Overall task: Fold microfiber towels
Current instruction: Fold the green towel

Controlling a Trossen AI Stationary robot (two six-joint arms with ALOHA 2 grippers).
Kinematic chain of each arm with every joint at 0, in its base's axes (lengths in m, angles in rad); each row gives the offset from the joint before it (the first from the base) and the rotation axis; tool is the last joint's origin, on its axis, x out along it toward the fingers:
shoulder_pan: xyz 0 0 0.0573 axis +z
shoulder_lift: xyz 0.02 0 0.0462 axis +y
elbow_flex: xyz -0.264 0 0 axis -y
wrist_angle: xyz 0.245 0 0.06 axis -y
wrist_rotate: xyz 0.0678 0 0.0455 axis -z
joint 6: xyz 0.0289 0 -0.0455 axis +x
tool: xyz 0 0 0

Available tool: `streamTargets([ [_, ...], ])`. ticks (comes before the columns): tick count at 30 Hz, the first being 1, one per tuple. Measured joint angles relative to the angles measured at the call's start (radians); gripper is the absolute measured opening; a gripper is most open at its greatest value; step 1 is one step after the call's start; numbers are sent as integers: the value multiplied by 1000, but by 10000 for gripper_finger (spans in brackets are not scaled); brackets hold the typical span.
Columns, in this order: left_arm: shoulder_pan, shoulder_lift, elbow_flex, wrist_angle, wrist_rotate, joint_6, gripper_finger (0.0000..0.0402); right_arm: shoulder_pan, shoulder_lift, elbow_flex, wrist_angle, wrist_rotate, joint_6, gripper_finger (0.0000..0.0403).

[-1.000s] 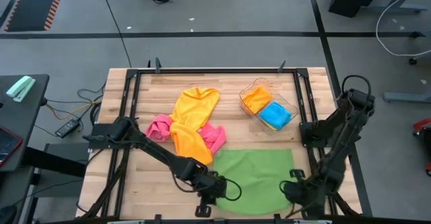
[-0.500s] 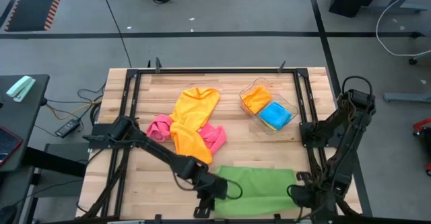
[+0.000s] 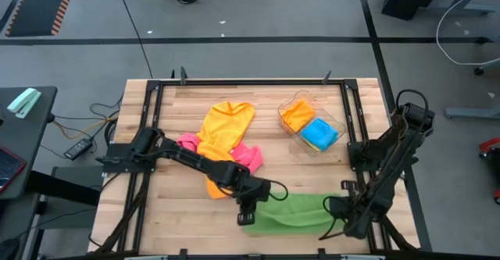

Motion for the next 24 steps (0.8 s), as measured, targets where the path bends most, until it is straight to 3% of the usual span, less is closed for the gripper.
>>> streamTargets([
  [11,8,19,0,-25,-130,0,9,-13,0,-29,-9,-4,94,5],
  [15,9,19,0,-31,-191,1,24,-13,0,-25,-10,-4,105,6],
  [24,11,60,-2,-51,-201,0,12,-19,-34,-11,-63,-18,163,7],
])
